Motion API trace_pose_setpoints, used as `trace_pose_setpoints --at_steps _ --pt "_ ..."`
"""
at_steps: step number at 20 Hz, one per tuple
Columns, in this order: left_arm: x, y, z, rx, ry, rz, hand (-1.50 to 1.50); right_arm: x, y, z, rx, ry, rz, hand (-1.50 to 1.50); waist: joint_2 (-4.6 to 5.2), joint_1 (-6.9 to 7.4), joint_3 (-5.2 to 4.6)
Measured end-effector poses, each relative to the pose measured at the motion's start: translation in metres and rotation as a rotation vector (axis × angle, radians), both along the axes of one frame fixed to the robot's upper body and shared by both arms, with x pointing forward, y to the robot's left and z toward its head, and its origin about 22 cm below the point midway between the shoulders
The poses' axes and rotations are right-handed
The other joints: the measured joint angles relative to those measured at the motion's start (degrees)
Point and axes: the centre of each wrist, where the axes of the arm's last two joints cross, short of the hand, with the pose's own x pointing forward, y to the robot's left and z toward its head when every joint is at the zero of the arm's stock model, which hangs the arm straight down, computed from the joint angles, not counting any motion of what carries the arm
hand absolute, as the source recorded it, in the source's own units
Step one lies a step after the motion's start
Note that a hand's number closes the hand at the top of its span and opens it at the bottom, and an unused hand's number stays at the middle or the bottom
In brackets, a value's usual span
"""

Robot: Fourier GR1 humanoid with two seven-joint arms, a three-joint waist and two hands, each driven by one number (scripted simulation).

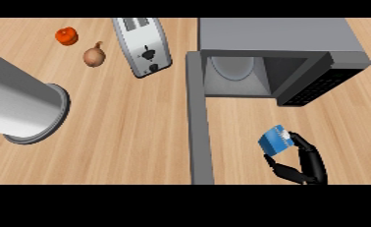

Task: Pick up the milk, place it into the microwave and close the microwave

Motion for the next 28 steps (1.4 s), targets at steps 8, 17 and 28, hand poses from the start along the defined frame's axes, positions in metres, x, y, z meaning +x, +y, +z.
trace_pose_setpoints --at_steps 8,17,28 --pt "0.004 0.003 0.004 -0.012 -0.003 -0.009 -1.50 0.035 0.030 0.001 0.052 -0.022 0.008 1.50 0.09 0.36 -0.07" --pt "-0.005 0.007 0.006 -0.025 -0.016 -0.020 -1.50 0.070 0.062 0.012 0.126 -0.038 0.068 1.50 0.18 0.49 0.13" --pt "-0.006 0.004 0.002 -0.055 -0.022 -0.034 -1.50 0.136 0.078 0.062 0.066 -0.133 0.091 1.50 0.25 0.33 0.14"
